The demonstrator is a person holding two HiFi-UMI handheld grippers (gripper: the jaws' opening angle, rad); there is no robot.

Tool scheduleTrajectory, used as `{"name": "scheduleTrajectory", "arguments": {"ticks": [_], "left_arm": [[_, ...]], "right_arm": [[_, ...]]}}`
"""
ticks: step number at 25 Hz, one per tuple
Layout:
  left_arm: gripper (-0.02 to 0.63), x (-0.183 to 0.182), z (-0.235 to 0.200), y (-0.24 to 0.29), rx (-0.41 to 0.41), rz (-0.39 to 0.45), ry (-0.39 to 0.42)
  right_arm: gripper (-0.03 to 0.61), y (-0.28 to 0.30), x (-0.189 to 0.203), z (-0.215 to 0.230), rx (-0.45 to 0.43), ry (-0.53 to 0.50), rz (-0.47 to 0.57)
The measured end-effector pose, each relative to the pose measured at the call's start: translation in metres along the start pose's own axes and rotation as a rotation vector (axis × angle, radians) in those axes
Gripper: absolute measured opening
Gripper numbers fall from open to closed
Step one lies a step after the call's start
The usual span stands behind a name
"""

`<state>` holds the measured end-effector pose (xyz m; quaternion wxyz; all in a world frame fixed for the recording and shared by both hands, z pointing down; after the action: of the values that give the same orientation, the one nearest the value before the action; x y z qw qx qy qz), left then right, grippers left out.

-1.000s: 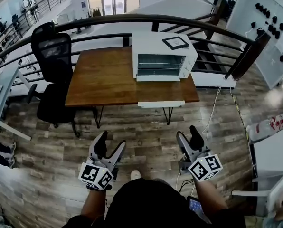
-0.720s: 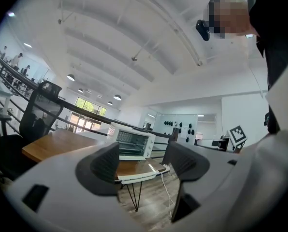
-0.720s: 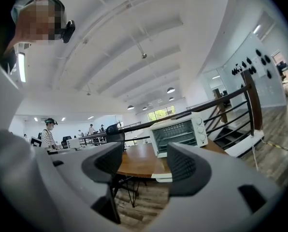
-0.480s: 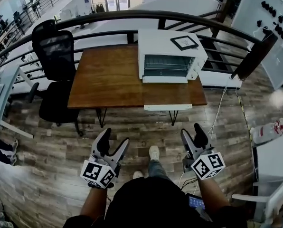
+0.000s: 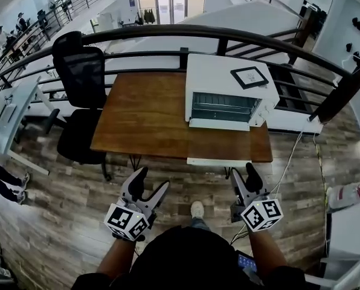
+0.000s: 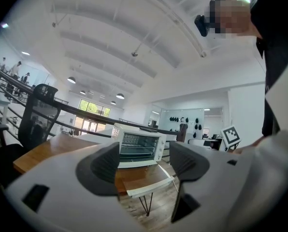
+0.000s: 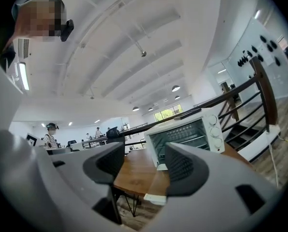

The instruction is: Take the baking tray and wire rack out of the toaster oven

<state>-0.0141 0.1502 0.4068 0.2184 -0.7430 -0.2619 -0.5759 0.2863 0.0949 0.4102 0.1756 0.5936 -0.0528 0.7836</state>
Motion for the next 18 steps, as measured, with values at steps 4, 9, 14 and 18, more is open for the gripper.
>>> {"name": "scheduleTrajectory", "arguments": {"ticks": [4, 9, 14, 18], "left_arm": [[0.328, 0.000, -0.013, 0.036, -0.015, -0.005, -0.016], [0.328, 0.002, -0.016, 0.086, 0.009, -0.025, -0.017], [0.328, 0.011, -0.030, 0.112, -0.029, -0.059, -0.039], [0.328, 0.014, -0.036, 0.133, -0.068, -0.053, -0.055]], "right_arm": [[0.258, 0.031, -0.011, 0.028, 0.006, 0.026, 0.003], [0.249, 0.065, -0.012, 0.069, 0.024, 0.108, -0.024], [0.236, 0.102, -0.002, 0.098, 0.004, 0.290, -0.105], [0.227, 0.127, -0.001, 0.107, -0.017, 0.305, -0.145]]}}
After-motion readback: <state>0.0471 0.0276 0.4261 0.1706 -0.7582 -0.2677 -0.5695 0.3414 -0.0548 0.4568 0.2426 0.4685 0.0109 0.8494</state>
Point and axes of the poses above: the fingertips, and each gripper's own axes: y forward along the fingers, z to its right, x out of its underside, the point moved 5 cm from there along -y, backward along the fingers, and after that the axes turned 12 degrees about x, right-handed, at the moved point
